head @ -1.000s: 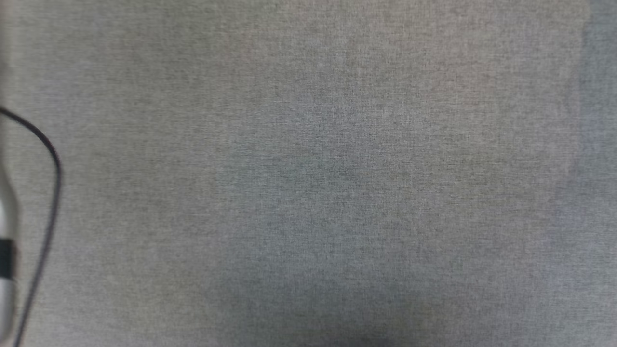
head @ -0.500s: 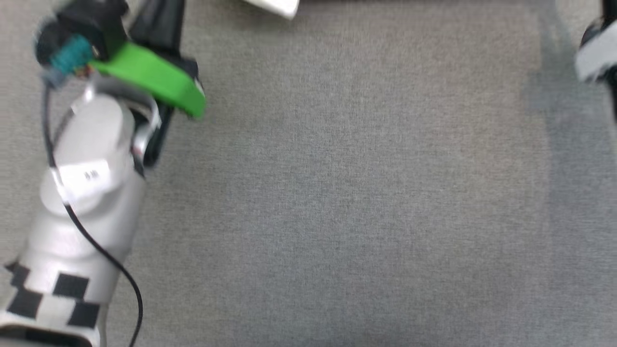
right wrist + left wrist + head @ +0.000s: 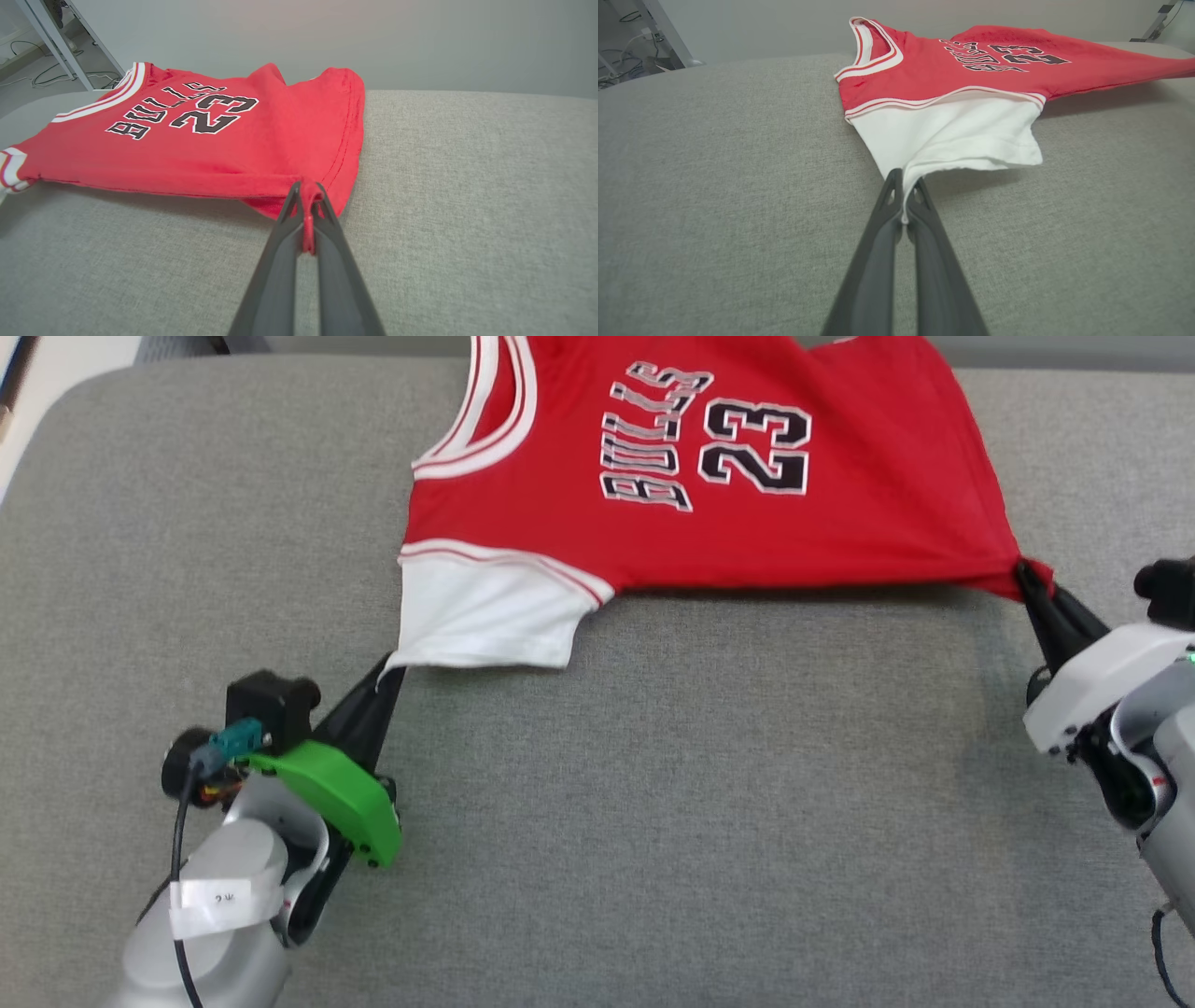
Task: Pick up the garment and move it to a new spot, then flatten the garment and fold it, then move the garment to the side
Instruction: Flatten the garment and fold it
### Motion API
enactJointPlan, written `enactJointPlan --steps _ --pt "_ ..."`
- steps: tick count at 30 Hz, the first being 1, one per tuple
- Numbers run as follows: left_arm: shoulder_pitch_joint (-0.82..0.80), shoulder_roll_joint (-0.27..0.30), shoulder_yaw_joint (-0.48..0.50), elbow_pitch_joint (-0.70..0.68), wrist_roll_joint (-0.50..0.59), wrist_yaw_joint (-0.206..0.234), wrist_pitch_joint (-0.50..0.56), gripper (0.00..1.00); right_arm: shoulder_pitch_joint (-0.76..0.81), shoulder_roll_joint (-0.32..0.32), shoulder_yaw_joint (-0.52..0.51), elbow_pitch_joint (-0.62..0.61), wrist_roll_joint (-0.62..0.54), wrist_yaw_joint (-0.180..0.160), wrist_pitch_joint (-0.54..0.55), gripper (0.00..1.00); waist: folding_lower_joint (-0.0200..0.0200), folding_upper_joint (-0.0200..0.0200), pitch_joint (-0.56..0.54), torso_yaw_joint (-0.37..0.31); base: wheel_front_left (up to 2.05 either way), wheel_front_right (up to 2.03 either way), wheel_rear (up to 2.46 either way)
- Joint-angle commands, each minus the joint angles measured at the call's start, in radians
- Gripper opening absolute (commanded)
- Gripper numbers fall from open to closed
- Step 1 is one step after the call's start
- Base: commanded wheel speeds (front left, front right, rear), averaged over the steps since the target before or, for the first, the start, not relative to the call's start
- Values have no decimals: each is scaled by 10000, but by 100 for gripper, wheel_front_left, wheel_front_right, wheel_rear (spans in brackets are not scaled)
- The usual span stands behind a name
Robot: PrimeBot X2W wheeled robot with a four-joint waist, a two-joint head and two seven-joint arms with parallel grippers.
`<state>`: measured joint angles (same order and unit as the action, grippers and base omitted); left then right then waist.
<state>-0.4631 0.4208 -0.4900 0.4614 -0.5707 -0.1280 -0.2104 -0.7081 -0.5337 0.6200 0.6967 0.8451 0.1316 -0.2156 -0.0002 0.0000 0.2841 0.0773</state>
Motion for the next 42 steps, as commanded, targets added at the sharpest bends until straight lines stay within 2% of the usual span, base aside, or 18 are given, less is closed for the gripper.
enactJointPlan --steps 1,10,22,29,36,39,42 --pt "456 192 -111 -152 -292 -25 99 0 417 -41 96 23 227 -9 67 0 2 0 -813 42 0 0 0" --pt "2426 859 -632 -1387 -864 -26 623 0 2170 -207 354 -109 1264 -9 558 0 2 0 -2046 84 0 0 0" --pt "4815 1821 -996 -3319 -1764 -23 1369 0 4422 -621 194 -1143 2430 -9 1418 0 2 0 -3337 30 0 0 0" --pt "5978 2525 -1266 -4423 -2590 -24 1923 0 5780 -1037 -72 -1958 2488 -9 1583 0 2 0 -3814 -25 0 0 0" --pt "6705 3417 -1622 -5645 -3643 -25 2634 0 6820 -1326 -702 -2721 2223 -9 2073 0 2 0 -3807 -65 0 0 0" --pt "6575 3625 -1489 -5899 -3614 -26 2485 0 7075 -1367 -1100 -3080 2072 -9 2266 0 2 0 -3667 -66 0 0 0" --pt "6188 3597 -1228 -6033 -3448 -25 2172 0 7163 -1355 -1587 -3472 1810 -9 2415 0 2 0 -3444 -82 0 0 0"
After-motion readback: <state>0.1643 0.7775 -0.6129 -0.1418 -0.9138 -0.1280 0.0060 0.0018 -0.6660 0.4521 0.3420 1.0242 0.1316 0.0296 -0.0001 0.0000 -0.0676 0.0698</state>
